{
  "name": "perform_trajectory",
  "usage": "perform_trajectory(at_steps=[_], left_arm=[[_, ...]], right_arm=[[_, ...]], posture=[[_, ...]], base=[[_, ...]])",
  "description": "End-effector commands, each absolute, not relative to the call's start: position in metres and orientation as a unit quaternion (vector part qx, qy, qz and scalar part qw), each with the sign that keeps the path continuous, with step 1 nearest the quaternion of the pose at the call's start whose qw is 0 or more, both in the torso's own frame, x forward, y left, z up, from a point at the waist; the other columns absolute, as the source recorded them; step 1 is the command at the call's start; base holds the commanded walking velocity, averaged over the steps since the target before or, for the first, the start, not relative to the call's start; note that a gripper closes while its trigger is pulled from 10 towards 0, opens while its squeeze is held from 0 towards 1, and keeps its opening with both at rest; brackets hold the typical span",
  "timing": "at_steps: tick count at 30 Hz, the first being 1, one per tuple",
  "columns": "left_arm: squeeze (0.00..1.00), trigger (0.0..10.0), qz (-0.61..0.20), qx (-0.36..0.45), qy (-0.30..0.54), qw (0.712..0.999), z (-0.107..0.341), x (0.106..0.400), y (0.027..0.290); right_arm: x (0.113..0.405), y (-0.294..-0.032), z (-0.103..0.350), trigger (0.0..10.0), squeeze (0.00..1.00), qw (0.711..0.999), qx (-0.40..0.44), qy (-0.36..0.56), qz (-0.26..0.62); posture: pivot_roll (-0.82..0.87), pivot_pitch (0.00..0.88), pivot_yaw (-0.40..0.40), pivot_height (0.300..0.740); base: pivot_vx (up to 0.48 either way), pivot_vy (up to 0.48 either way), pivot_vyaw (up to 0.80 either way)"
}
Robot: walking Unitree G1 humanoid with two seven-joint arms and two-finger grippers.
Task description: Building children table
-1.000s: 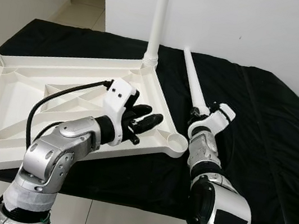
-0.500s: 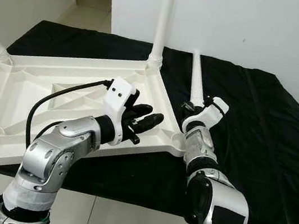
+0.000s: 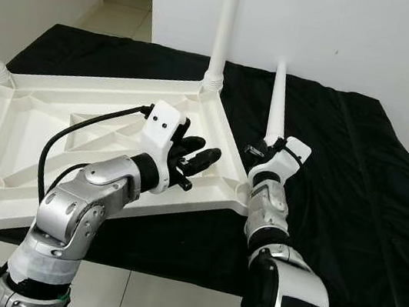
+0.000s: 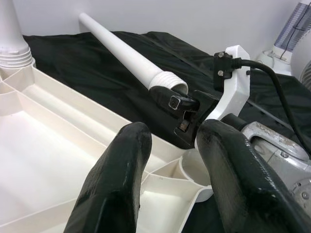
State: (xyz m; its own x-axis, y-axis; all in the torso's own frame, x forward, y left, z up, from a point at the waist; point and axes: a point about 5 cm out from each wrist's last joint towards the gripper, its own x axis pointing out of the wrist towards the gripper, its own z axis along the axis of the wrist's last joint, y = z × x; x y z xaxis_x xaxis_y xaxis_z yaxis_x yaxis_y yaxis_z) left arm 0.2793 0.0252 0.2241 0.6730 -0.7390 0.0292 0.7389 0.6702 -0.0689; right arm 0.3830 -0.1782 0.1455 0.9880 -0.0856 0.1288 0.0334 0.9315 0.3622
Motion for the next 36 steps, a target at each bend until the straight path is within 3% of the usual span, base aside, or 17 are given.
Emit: perform_trajectory(at_steps=[1, 14, 20, 29, 30, 31, 32, 36], left_arm=[[0.0, 10.0, -0.405, -0.035, -0.004, 0.914, 0.225, 0.28, 0.023], [0.0, 10.0, -0.39, -0.014, 0.01, 0.92, 0.219, 0.289, 0.035], [0.0, 10.0, -0.392, -0.044, 0.014, 0.919, 0.223, 0.298, 0.041], [0.0, 10.0, -0.441, -0.07, -0.007, 0.895, 0.233, 0.305, 0.043], [0.3, 10.0, -0.448, -0.075, -0.01, 0.891, 0.235, 0.306, 0.044], [0.3, 10.0, -0.448, -0.075, -0.01, 0.891, 0.235, 0.306, 0.044], [1.0, 10.0, -0.463, -0.09, -0.008, 0.882, 0.237, 0.307, 0.045], [1.0, 10.0, -0.49, -0.087, -0.008, 0.867, 0.24, 0.307, 0.046]], right_arm=[[0.381, -0.18, 0.152, 10.0, 0.0, 0.981, 0.156, -0.106, -0.039], [0.343, -0.163, 0.163, 10.0, 0.0, 0.97, 0.076, -0.229, -0.026], [0.323, -0.156, 0.171, 10.0, 0.0, 0.961, 0.022, -0.275, -0.011], [0.292, -0.145, 0.179, 10.0, 0.0, 0.949, -0.038, -0.313, 0.009], [0.29, -0.142, 0.181, 10.0, 0.0, 0.948, -0.042, -0.315, 0.015], [0.29, -0.142, 0.181, 10.0, 0.0, 0.948, -0.042, -0.315, 0.015], [0.287, -0.138, 0.182, 10.0, 0.0, 0.947, -0.047, -0.317, 0.026], [0.283, -0.133, 0.184, 10.0, 0.0, 0.946, -0.053, -0.317, 0.042]], posture=[[0.02, 0.011, -0.05, 0.74], [0.02, 0.0, -0.07, 0.74], [0.01, 0.0, -0.065, 0.74], [-0.01, 0.0, -0.045, 0.74], [-0.01, 0.0, -0.044, 0.74], [-0.01, 0.0, -0.044, 0.74], [-0.01, 0.0, -0.044, 0.74], [-0.01, 0.0, -0.049, 0.74]], base=[[0.0, 0.0, 0.0], [0.0, 0.0, 0.0], [0.0, 0.0, 0.0], [0.0, 0.0, 0.0], [0.0, 0.0, 0.0], [0.0, 0.0, 0.0], [0.0, 0.0, 0.0], [0.0, 0.0, 0.0]])
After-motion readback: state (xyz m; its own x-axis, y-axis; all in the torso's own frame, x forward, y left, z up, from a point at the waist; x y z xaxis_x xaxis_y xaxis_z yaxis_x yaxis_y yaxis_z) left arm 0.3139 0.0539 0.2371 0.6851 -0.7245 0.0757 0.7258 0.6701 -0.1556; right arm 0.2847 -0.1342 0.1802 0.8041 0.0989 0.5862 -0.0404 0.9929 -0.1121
